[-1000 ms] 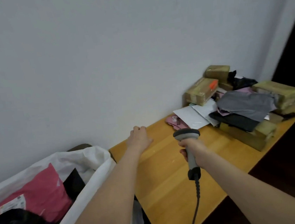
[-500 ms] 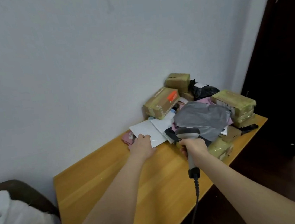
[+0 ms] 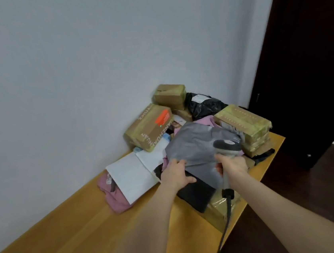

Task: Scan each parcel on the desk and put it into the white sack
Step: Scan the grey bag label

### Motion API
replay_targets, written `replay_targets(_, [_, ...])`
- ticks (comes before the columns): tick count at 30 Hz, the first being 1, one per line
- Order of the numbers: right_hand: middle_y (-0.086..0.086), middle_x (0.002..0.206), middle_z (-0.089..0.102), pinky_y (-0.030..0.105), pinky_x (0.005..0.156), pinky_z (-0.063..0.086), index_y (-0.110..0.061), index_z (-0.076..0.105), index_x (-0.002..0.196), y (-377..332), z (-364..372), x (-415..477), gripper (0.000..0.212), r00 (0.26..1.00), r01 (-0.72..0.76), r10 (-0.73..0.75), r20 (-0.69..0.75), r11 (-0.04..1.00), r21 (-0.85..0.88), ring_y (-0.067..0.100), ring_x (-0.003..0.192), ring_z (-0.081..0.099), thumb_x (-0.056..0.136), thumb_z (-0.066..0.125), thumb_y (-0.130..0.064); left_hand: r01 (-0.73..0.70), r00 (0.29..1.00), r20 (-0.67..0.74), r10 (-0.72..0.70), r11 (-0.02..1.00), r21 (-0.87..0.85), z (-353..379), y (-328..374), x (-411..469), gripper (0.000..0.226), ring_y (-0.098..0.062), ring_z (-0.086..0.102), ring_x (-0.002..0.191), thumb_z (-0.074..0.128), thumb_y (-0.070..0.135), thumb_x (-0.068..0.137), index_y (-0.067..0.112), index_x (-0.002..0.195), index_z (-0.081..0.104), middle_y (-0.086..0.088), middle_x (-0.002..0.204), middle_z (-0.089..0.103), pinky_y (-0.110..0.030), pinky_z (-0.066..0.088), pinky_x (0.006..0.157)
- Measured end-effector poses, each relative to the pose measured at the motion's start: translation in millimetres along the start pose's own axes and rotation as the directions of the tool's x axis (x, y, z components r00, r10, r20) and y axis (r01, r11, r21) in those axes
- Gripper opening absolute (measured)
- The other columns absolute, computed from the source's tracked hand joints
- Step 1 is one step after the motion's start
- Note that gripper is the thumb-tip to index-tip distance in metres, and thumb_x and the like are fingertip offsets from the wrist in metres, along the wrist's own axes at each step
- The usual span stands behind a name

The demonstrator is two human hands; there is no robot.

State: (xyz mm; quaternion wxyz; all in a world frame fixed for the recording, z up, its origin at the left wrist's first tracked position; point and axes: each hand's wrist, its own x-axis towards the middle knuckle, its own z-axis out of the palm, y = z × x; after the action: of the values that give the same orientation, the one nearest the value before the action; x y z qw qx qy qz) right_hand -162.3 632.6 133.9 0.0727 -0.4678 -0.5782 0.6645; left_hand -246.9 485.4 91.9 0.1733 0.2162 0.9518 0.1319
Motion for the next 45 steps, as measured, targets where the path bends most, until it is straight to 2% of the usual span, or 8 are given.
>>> replay_targets(3, [0.016,0.086,0.069,0.043,0.081,0.057,0.002,0.066,0.102,-1,-8,52,0.057,0.998,0.001,-0.004,-0.067,0.999,-0.042,0.032,0.079,0.067,0.06,0.084,-0.031,-0.048,0.997,0.062,0.049,0.999,-0.022,15,17,37,0.086,-0.028,0.039,0.13,0.072,0.053,0.073,0.021,0.143,0.033,-0.007,0.14,0.038,-0.045,0.041,0.101])
replay_targets(10, [0.014,0.102,0.062,0.047,0.091,0.051,-0.001,0.059,0.101,3,-27,96,0.028,0.993,-0.121,0.12,-0.016,0.989,-0.08,0.032,0.099,0.061,0.079,0.077,-0.004,-0.153,0.968,0.213,0.135,0.986,0.071,56,61,77,0.112,-0.027,0.017,0.143,0.072,0.062,0.067,0.026,0.152,0.008,-0.002,0.156,0.014,-0.046,0.022,0.114])
replay_targets(16, [0.009,0.075,0.059,0.03,0.062,0.049,0.008,0.062,0.101,8,-20,113,0.024,0.979,-0.156,0.167,0.12,0.983,-0.102,0.023,0.07,0.057,0.079,0.07,0.01,-0.12,0.978,0.182,0.098,0.986,0.114,60,59,77,0.113,-0.026,0.021,0.142,0.076,0.059,0.064,0.026,0.152,0.011,-0.002,0.155,0.017,-0.043,0.024,0.114])
replay_targets(23, [0.009,0.075,0.063,0.036,0.072,0.054,-0.009,0.056,0.079,-26,-18,108,0.024,0.953,-0.063,0.047,0.298,0.997,0.043,0.024,0.068,0.062,0.081,0.064,0.013,0.068,0.988,-0.124,-0.088,0.986,-0.155,27,53,69,0.028,-0.023,0.06,0.105,0.065,0.033,0.087,0.021,0.112,0.07,-0.003,0.11,0.069,-0.031,0.045,0.081])
replay_targets(29, [0.006,0.064,0.066,0.045,0.079,0.055,0.0,0.07,0.091,-57,-19,106,0.021,0.969,0.107,-0.12,0.218,0.992,0.068,0.026,0.067,0.066,0.073,0.078,-0.007,0.09,0.859,-0.386,-0.337,0.841,-0.534,-49,47,64,0.012,-0.017,0.057,0.081,0.07,0.021,0.084,0.014,0.093,0.075,0.0,0.08,0.062,-0.025,0.033,0.066])
replay_targets(33, [0.009,0.064,0.063,0.022,0.046,0.049,-0.002,0.065,0.086,-78,-7,83,0.005,0.925,0.104,-0.13,0.357,0.99,0.09,0.013,0.045,0.059,0.081,0.068,0.0,0.021,0.722,-0.469,-0.509,0.693,-0.72,-97,21,43,0.008,-0.017,0.056,0.075,0.07,0.017,0.084,0.012,0.09,0.074,-0.003,0.078,0.064,-0.028,0.042,0.068])
replay_targets(41, [0.011,0.056,0.06,0.021,0.041,0.044,-0.002,0.06,0.078,-52,78,22,0.013,0.82,-0.057,0.008,0.572,0.996,0.067,0.013,0.037,0.056,0.089,0.064,-0.007,0.031,0.587,-0.386,-0.712,0.495,-0.868,-111,-87,-21,0.009,-0.02,0.053,0.068,0.058,0.007,0.092,0.002,0.094,0.065,-0.009,0.072,0.058,-0.028,0.041,0.059])
replay_targets(45, [0.013,0.064,0.065,0.019,0.039,0.046,-0.003,0.062,0.076,-7,127,0,0.016,0.81,-0.087,0.091,0.58,0.996,-0.036,0.012,0.038,0.059,0.087,0.069,-0.012,0.184,0.584,-0.242,-0.775,0.417,-0.89,-79,-159,-58,0.015,-0.025,0.06,0.084,0.056,0.012,0.095,0.006,0.103,0.066,-0.011,0.09,0.065,-0.037,0.05,0.075])
